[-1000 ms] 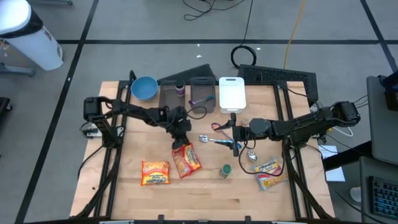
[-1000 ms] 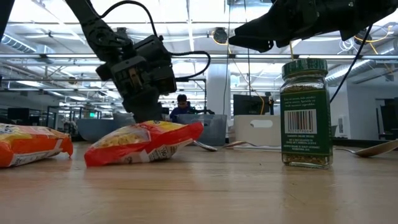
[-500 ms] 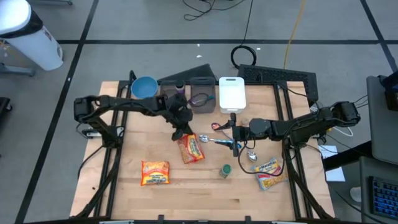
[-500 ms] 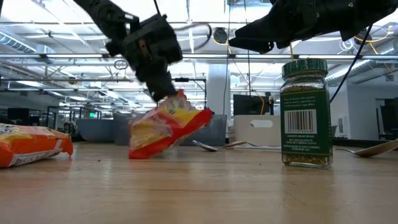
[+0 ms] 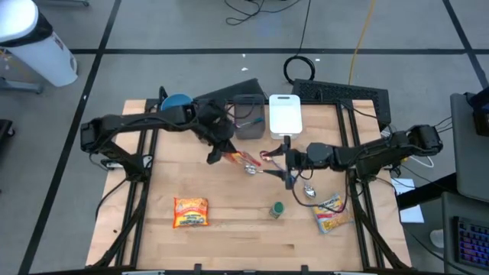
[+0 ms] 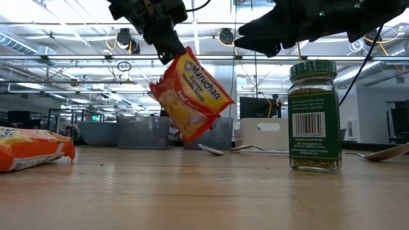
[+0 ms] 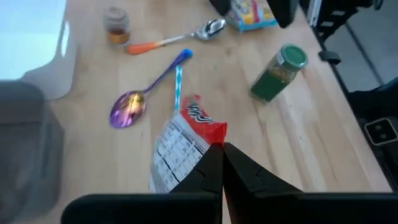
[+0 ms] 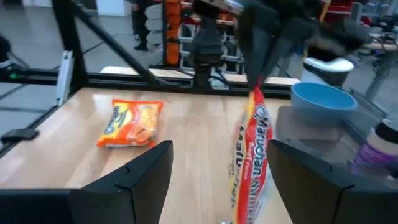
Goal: Pick & Place Food Item
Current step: Put the red noodle pack into the white bin
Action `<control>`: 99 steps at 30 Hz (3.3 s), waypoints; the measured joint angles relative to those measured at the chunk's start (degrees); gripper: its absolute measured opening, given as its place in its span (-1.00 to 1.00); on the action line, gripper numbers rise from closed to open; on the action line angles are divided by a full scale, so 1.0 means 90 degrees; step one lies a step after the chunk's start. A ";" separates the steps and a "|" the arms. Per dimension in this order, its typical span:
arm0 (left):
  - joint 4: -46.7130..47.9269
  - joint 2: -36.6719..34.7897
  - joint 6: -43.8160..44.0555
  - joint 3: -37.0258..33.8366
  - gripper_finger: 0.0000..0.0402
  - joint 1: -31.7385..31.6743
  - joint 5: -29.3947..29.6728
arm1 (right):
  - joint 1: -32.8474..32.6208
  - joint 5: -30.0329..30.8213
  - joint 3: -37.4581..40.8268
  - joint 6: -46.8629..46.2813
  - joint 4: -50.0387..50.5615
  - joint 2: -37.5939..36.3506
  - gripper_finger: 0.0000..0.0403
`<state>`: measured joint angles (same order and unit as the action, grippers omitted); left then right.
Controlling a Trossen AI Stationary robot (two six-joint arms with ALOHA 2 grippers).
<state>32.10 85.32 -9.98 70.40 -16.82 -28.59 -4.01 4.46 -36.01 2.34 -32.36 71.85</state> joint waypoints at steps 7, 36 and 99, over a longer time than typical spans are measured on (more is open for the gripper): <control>0.0674 0.0018 -0.0048 0.0655 -0.99 0.0027 0.0188 | 0.0355 -0.0030 -0.0187 -0.0379 0.0153 0.0000 0.26; 0.1259 0.0019 0.0001 0.0868 -1.00 0.0093 0.0719 | 0.1243 -0.1864 -0.2881 -0.0170 0.1378 0.2113 0.26; 0.0653 0.0022 0.0081 0.0878 -0.46 0.0126 0.0853 | 0.1365 -0.1857 -0.3038 -0.0186 0.1535 0.2463 -1.00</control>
<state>37.97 85.52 -9.26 78.30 -15.68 -20.91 8.27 -12.25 -63.35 0.67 -18.54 94.02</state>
